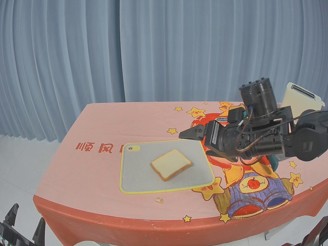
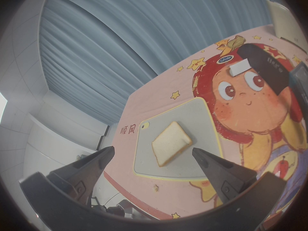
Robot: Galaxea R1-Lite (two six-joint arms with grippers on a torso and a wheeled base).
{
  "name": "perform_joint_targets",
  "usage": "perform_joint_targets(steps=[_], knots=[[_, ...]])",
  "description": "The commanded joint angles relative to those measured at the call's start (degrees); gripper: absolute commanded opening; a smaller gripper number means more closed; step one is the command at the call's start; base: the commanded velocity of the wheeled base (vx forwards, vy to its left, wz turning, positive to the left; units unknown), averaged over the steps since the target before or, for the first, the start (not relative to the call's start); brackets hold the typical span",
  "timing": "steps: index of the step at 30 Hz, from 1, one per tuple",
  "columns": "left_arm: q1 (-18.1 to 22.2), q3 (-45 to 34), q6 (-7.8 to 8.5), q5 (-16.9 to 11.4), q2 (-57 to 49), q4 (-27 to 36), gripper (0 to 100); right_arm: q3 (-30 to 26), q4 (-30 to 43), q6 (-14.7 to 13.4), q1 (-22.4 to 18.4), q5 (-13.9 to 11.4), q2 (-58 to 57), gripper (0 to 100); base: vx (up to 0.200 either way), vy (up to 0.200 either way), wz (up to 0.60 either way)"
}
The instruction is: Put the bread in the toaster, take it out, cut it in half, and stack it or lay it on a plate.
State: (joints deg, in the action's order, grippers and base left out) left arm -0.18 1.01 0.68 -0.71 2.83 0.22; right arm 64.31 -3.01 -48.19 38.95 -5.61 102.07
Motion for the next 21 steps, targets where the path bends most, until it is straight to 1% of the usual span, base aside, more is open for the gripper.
perform_joint_targets(steps=[1,2,4,6,10,11,15,18,20,21], knots=[[0.0,-0.9,0.02,0.0,0.1,0.0,100,-6.2,0.9,3.1,0.2,2.7,-10.0,100,0.000,0.000,0.00],[0.1,-0.9,0.02,0.0,0.1,0.0,100,-8.0,0.6,4.8,0.2,3.2,-12.2,100,0.000,0.000,0.00],[0.1,-0.9,0.02,0.0,0.1,0.0,100,-10.7,0.5,7.5,-0.2,3.4,-16.5,100,0.000,0.000,0.00],[0.1,-0.9,0.02,0.0,0.1,0.0,100,-12.4,0.6,8.6,-0.7,3.3,-19.7,100,0.000,0.000,0.00],[0.1,-0.9,0.02,0.0,0.1,0.0,100,-14.8,0.5,8.6,-1.3,2.3,-24.5,100,0.000,0.000,0.00],[0.1,-0.9,0.11,0.0,0.1,0.0,100,-16.1,0.3,8.8,-1.3,1.9,-25.4,100,0.000,0.000,0.00],[0.1,-0.9,-0.07,0.0,0.1,0.0,100,-19.0,-0.3,9.4,-1.5,1.5,-28.1,100,0.000,0.000,0.00],[0.1,-0.9,-0.07,0.0,0.1,0.0,100,-20.5,-0.5,9.6,-1.7,-0.8,-29.6,100,0.000,0.000,0.00],[0.1,-0.9,-0.07,0.0,0.1,0.0,100,-20.8,-1.0,10.5,-1.9,-1.2,-29.8,100,0.000,0.000,0.00],[0.1,-0.9,-0.07,0.0,0.1,0.0,100,-21.0,-1.3,11.5,-1.9,-1.2,-30.0,100,0.000,0.000,0.00]])
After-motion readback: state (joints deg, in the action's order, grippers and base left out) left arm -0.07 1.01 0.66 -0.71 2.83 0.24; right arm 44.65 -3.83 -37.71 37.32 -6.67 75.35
